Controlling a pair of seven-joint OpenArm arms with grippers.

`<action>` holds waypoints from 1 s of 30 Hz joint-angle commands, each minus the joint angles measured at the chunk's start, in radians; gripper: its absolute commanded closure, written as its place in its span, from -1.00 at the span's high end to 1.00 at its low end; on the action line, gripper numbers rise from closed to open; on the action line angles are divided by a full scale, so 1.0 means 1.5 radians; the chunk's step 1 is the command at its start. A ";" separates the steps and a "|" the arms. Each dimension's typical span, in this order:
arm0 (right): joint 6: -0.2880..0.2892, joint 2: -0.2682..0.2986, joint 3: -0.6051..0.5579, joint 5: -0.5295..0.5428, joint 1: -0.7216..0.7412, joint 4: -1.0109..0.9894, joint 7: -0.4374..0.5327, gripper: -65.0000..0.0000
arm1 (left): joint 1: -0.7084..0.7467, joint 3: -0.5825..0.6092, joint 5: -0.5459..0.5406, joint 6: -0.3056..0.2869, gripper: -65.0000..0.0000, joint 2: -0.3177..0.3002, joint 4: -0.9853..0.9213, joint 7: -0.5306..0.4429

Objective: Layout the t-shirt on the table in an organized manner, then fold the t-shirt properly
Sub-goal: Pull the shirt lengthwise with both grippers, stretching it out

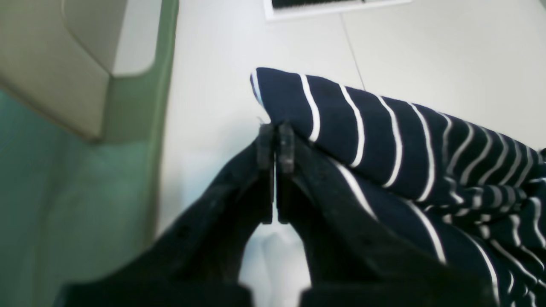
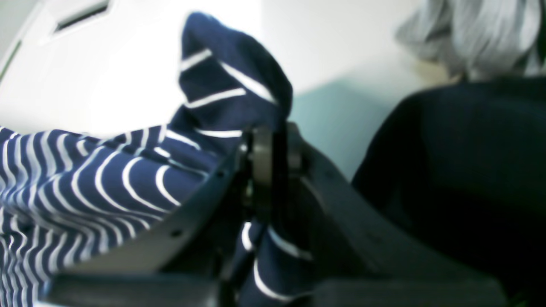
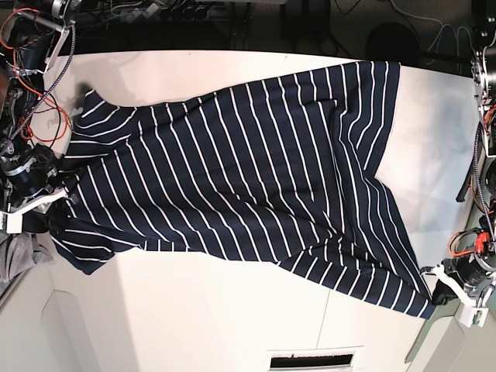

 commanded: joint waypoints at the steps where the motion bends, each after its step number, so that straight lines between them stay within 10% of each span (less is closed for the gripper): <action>1: 0.007 0.012 0.007 0.020 0.013 0.024 0.004 -1.00 | -0.034 0.009 0.003 0.002 -1.00 -0.014 0.010 -0.019; 18: 0.015 -0.062 0.010 0.076 -0.150 0.048 -0.031 -1.00 | -0.013 0.164 0.057 -0.024 -1.00 -0.025 -0.098 0.014; 25: 0.019 -0.068 0.012 0.127 -0.213 0.048 -0.003 -1.00 | 0.017 0.164 -0.061 -0.094 -1.00 -0.043 -0.098 0.041; 28: 0.018 -0.067 0.021 0.127 -0.206 0.049 0.011 -1.00 | 0.017 0.162 -0.117 -0.110 -0.56 -0.046 -0.098 0.042; 30: 0.018 -0.067 0.031 0.128 -0.195 0.051 0.011 -0.55 | 0.014 0.162 -0.150 -0.125 -0.42 -0.048 -0.098 0.047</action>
